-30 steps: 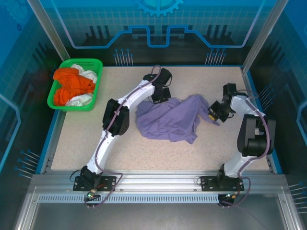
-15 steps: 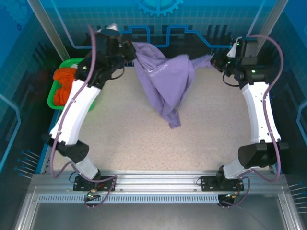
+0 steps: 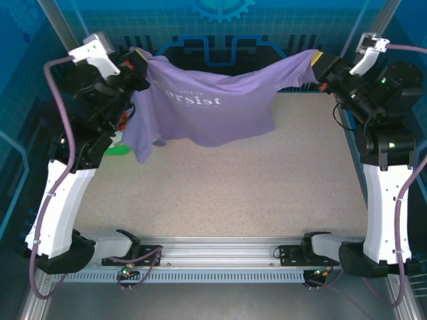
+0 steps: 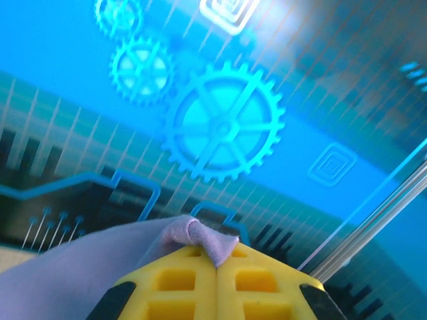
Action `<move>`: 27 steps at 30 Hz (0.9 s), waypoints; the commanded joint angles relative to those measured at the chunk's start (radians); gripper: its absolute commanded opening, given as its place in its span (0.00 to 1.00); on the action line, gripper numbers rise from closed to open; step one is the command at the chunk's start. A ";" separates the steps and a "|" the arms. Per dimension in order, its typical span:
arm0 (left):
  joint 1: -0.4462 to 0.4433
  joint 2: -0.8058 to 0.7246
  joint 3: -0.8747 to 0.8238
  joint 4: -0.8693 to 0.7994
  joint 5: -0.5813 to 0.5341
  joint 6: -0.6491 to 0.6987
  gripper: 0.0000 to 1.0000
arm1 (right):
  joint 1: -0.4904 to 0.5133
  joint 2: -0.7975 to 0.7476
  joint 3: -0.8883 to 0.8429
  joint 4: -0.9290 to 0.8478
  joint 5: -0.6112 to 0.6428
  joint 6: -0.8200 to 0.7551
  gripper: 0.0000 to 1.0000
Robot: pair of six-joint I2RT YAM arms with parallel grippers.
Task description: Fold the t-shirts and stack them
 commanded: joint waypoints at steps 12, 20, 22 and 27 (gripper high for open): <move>0.001 0.621 0.505 0.095 0.165 -0.001 0.00 | 0.052 -0.099 -0.290 -0.121 0.295 -0.161 0.00; -0.054 1.281 0.903 0.114 0.221 -0.244 0.95 | -0.080 -0.129 -0.559 -0.401 0.763 -0.001 0.00; -0.054 1.272 0.841 0.060 0.220 -0.242 0.99 | -0.082 -0.158 -0.590 -0.463 0.839 0.028 0.03; -0.048 1.170 0.802 -0.254 0.093 -0.193 0.99 | -0.103 -0.197 -0.644 -0.508 0.805 0.086 0.58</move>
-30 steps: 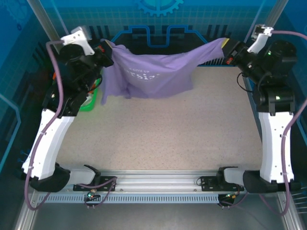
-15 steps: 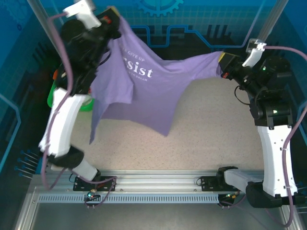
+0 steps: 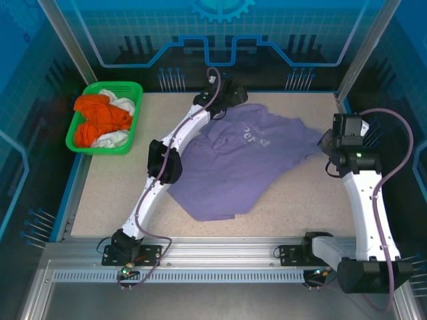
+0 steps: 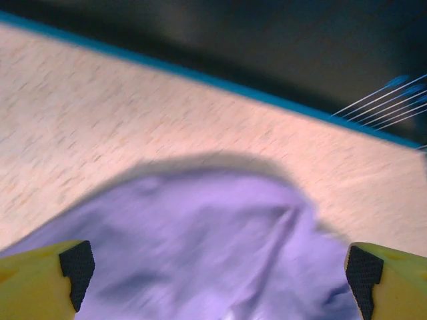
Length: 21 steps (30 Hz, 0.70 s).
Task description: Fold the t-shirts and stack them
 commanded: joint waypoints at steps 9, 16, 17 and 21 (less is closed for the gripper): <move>0.012 -0.658 -0.674 -0.292 -0.220 -0.105 0.97 | 0.025 0.149 -0.015 0.049 -0.173 0.078 0.69; 0.095 -0.915 -1.253 -0.200 -0.040 -0.217 0.94 | 0.233 0.421 0.000 0.143 -0.288 0.096 0.63; 0.112 -0.934 -1.310 -0.180 -0.006 -0.229 0.93 | 0.262 0.465 -0.002 0.154 -0.318 0.105 0.61; 0.144 -0.930 -1.428 -0.102 0.124 -0.255 0.89 | 0.352 0.618 -0.009 0.195 -0.407 0.123 0.55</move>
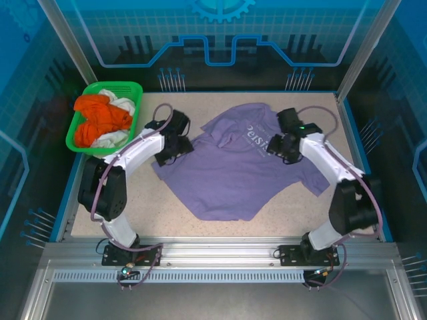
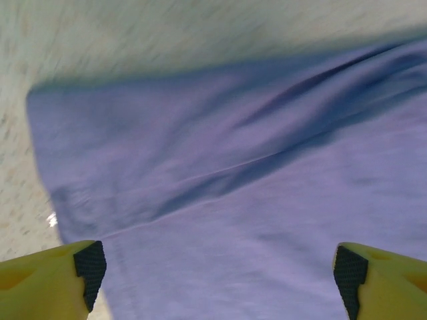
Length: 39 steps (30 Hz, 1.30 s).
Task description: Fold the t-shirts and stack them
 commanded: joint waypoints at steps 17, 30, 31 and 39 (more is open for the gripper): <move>-0.011 0.618 0.569 -0.090 0.005 0.073 0.80 | 0.119 0.349 -0.108 0.231 -0.353 0.259 0.56; 0.113 0.870 1.373 -0.257 -0.006 0.220 0.99 | 0.243 0.586 0.392 0.238 -0.388 0.493 0.78; 0.114 0.829 1.368 -0.257 0.003 0.237 0.99 | 0.239 0.582 0.444 0.184 -0.376 0.472 0.81; 0.119 0.331 0.944 -0.237 0.113 0.162 0.99 | 0.173 0.254 0.344 0.090 -0.339 0.254 0.86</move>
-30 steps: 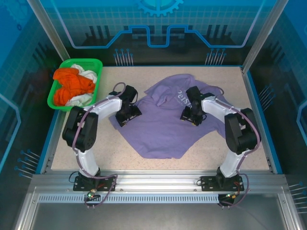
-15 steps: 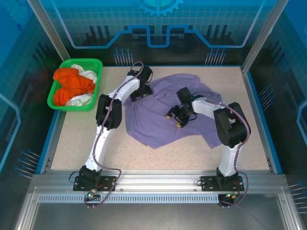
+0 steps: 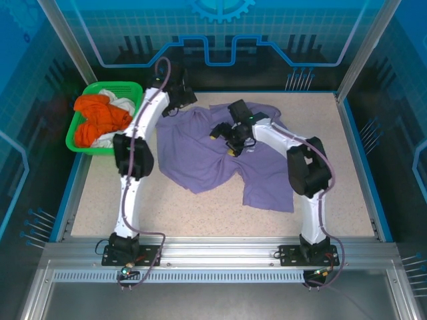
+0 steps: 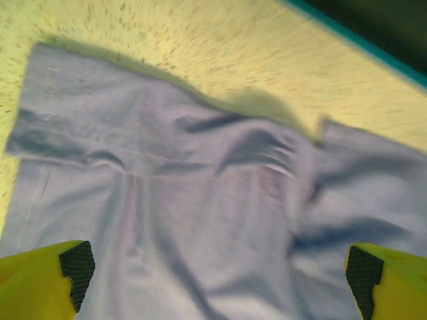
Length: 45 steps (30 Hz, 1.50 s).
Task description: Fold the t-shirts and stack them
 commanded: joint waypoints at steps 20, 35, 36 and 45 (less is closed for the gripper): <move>-0.078 -0.922 -1.706 0.652 0.400 -0.879 0.37 | -0.516 -1.039 -1.009 -0.410 0.180 -0.258 0.55; -0.149 -0.780 -1.718 0.763 0.379 -0.934 0.34 | -0.504 -0.949 -0.984 -0.356 0.170 -0.322 0.55; -0.150 -0.773 -1.713 0.760 0.377 -0.927 0.33 | -0.505 -0.947 -0.984 -0.356 0.171 -0.326 0.55; -0.148 -0.839 -1.712 0.674 0.332 -0.875 0.29 | -0.504 -0.942 -0.976 -0.358 0.175 -0.373 0.56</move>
